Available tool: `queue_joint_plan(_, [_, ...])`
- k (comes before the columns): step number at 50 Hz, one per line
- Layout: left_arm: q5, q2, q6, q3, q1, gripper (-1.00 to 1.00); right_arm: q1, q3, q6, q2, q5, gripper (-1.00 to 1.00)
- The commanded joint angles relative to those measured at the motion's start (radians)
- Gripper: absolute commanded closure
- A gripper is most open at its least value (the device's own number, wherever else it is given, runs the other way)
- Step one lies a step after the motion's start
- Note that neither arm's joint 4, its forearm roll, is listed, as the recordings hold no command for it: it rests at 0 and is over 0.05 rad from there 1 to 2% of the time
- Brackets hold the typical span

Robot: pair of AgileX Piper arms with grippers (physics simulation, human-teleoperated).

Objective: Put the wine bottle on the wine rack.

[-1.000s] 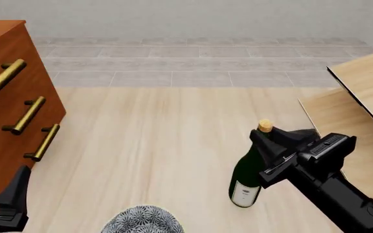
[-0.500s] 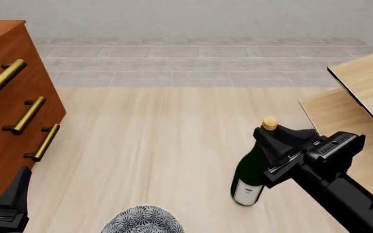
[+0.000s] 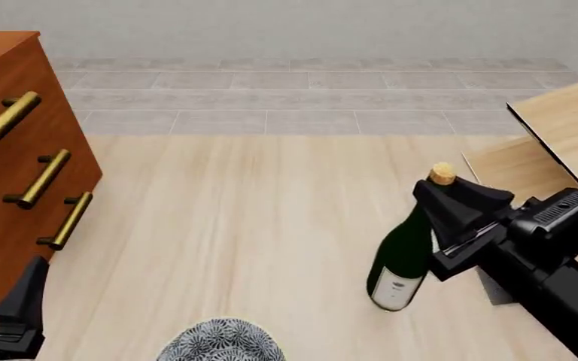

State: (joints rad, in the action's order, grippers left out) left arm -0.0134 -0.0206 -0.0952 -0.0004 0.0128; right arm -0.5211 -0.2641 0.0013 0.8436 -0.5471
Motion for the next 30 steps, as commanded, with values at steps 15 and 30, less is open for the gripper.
queue_joint_plan(15, [-0.009,0.008,0.023,0.0,0.004,-1.0,0.067,-0.144,-0.007,-0.101,0.223,1.0])
queue_joint_plan(30, [-0.013,0.002,0.025,-0.001,0.002,-1.0,0.122,-0.213,-0.026,-0.132,0.321,1.0])
